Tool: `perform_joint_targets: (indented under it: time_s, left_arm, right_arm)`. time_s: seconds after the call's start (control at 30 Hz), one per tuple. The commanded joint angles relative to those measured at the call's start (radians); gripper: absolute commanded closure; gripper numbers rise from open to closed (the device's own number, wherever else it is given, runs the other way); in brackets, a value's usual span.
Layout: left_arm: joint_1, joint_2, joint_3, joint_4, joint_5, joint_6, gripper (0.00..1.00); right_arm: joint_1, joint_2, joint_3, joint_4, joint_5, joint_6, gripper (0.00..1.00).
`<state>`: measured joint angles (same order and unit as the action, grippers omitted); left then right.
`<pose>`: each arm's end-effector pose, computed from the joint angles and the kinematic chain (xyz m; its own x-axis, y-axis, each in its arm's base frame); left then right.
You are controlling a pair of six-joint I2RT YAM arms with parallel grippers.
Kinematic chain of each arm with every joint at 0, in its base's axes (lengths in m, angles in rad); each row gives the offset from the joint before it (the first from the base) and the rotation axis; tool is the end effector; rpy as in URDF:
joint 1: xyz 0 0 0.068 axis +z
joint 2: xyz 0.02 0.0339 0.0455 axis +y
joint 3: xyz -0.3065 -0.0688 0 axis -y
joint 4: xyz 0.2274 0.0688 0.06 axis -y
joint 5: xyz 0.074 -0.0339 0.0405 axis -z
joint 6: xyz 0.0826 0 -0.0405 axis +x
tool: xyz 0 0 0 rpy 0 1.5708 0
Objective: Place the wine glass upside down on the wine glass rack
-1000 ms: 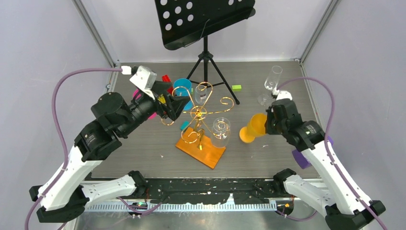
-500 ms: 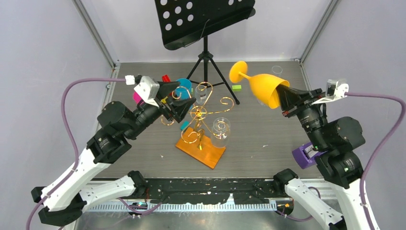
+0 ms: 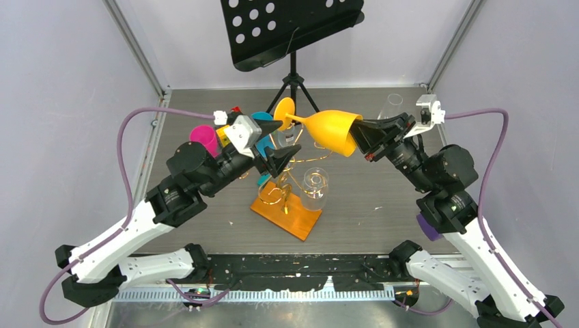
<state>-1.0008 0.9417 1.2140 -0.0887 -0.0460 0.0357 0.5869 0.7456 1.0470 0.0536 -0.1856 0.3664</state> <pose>0.1092 -0.1633 0.5088 0.1276 -0.1330 -0.9829 0.8126 0.5822 0.0267 0.1079 0.0900 0.5002 0.0236 0.4386 -0.8984 -0.7463 0.6056 0.2760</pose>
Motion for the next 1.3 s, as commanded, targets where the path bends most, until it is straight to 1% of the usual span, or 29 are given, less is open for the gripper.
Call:
perform_joint_targets:
  time_s: [0.0,0.13,0.3,0.53,0.7,0.9,0.97,1.0,1.03,1.07,1.1,1.17,1.2,1.27]
  left_arm:
    - [-0.001,0.032,0.061,0.075,-0.078,0.034,0.36]
    - [-0.002,0.056,0.08,0.056,-0.143,0.04,0.43]
    - [-0.002,0.054,0.077,0.057,-0.196,0.051,0.44]
    - [-0.002,0.057,0.07,0.051,-0.209,0.047,0.36]
    - [-0.002,0.061,0.069,0.046,-0.2,0.043,0.31]
    - [-0.002,0.064,0.066,0.043,-0.197,0.048,0.3]
    - [-0.002,0.065,0.067,0.039,-0.19,0.048,0.35]
    - [-0.002,0.066,0.067,0.035,-0.185,0.046,0.42]
    - [-0.002,0.067,0.068,0.032,-0.175,0.042,0.57]
    - [-0.002,0.068,0.067,0.027,-0.17,0.039,0.65]
    - [-0.002,0.068,0.068,0.024,-0.161,0.034,0.78]
    - [-0.002,0.069,0.069,0.02,-0.142,0.029,0.98]
    - [-0.002,0.069,0.07,0.015,-0.13,0.027,1.0]
    - [-0.002,0.069,0.073,0.011,-0.107,0.025,1.0]
  right_arm:
    - [0.028,-0.041,-0.008,0.131,-0.037,-0.033,0.95]
    - [0.03,-0.076,-0.055,0.162,-0.042,-0.046,0.95]
    - [0.031,-0.11,-0.096,0.173,-0.069,-0.068,0.95]
    - [0.031,-0.187,-0.175,0.276,-0.036,-0.094,0.95]
    - [0.031,-0.238,-0.192,0.304,-0.012,-0.123,0.95]
    - [0.031,-0.246,-0.19,0.324,-0.047,-0.128,0.95]
    - [0.031,-0.246,-0.196,0.347,-0.062,-0.119,0.95]
    - [0.031,-0.246,-0.201,0.364,-0.065,-0.115,0.95]
    - [0.031,-0.246,-0.206,0.378,-0.069,-0.108,0.95]
    - [0.031,-0.246,-0.208,0.382,-0.071,-0.105,0.95]
    - [0.032,-0.245,-0.208,0.386,-0.077,-0.102,0.95]
    - [0.031,-0.244,-0.207,0.388,-0.082,-0.1,0.95]
    - [0.032,-0.243,-0.21,0.388,-0.082,-0.101,0.95]
    - [0.031,-0.243,-0.213,0.385,-0.077,-0.103,0.94]
